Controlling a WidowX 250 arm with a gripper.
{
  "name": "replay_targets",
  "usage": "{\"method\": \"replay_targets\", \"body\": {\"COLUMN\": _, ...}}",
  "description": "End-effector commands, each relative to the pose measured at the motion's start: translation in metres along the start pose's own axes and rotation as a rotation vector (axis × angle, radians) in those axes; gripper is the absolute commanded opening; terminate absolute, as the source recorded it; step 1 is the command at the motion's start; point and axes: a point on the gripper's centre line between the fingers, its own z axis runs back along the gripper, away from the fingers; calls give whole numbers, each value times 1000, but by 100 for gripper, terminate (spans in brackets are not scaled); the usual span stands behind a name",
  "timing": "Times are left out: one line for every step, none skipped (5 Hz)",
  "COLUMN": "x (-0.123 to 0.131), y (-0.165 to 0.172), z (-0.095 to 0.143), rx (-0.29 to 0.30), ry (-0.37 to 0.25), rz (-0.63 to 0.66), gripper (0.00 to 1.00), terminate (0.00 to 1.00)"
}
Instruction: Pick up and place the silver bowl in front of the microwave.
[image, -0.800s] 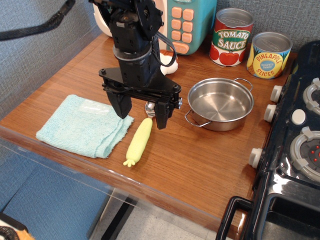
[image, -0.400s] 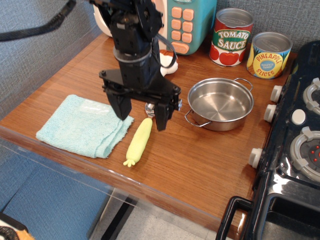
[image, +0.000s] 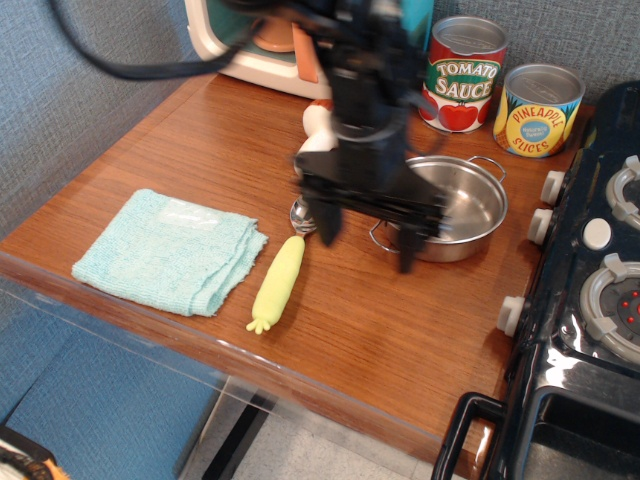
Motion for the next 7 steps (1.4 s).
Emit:
{"method": "replay_targets", "body": {"x": 46, "y": -62, "z": -5, "rx": -19, "ry": -92, "rz": -240, "gripper": 100, "terminate": 0}}
{"method": "replay_targets", "body": {"x": 55, "y": -66, "z": -11, "rx": -10, "ry": -100, "rz": -259, "gripper": 100, "terminate": 0}}
{"method": "replay_targets", "body": {"x": 62, "y": -57, "z": -18, "rx": 10, "ry": -88, "rz": -243, "gripper": 100, "terminate": 0}}
{"method": "replay_targets", "body": {"x": 63, "y": -52, "z": -26, "rx": 14, "ry": -64, "rz": -228, "gripper": 100, "terminate": 0}}
{"method": "replay_targets", "body": {"x": 58, "y": -50, "z": -33, "rx": 13, "ry": -38, "rz": -224, "gripper": 100, "terminate": 0}}
{"method": "replay_targets", "body": {"x": 56, "y": -51, "z": -33, "rx": 10, "ry": -35, "rz": -214, "gripper": 0, "terminate": 0}}
{"method": "replay_targets", "body": {"x": 56, "y": -49, "z": -30, "rx": 10, "ry": -41, "rz": -202, "gripper": 0, "terminate": 0}}
